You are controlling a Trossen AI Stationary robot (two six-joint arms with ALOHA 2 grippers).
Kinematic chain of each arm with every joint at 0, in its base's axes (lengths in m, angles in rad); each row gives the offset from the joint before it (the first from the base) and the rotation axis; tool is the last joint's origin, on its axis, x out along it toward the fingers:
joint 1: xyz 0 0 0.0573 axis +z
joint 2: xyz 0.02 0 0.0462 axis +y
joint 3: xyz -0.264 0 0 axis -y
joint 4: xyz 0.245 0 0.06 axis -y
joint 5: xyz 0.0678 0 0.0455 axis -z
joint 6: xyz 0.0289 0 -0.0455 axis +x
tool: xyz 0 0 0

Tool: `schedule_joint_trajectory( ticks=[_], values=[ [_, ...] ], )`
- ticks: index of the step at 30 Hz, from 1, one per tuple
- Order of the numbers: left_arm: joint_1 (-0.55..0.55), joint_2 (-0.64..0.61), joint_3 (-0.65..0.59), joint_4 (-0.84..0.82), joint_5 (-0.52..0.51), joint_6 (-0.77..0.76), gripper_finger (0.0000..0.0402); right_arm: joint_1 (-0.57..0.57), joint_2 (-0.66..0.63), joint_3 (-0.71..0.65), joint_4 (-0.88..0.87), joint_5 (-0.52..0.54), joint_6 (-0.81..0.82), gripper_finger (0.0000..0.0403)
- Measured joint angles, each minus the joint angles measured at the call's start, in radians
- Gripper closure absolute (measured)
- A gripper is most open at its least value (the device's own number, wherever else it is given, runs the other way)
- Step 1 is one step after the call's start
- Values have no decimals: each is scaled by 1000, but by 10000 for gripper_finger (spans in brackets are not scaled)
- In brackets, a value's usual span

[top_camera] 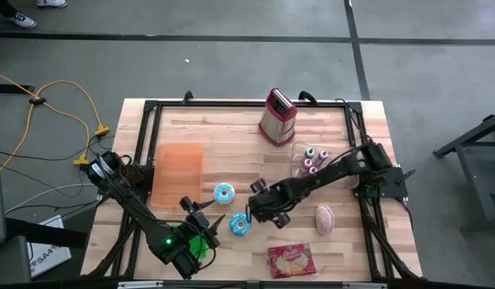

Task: Pick & Place Food Item
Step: Put the violet food coloring into the transparent bin

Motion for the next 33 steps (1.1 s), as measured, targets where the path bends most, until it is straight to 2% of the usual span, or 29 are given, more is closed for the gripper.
schedule_joint_trajectory(
  ticks=[13, 20, 26, 33],
  values=[
    [0, 0, 0, -1, -3, 1, 140, -47, -245, -6, -36, 24, 127, 256],
    [0, 1, 0, 24, -7, 51, 140, -72, -405, -86, -90, 61, 226, 256],
    [4, 2, 0, 29, -5, 54, 140, -79, -578, -206, -105, 173, 331, 255],
    [10, 1, 0, 30, -6, 63, 140, -52, -812, -356, -45, 292, 461, 255]
  ],
)
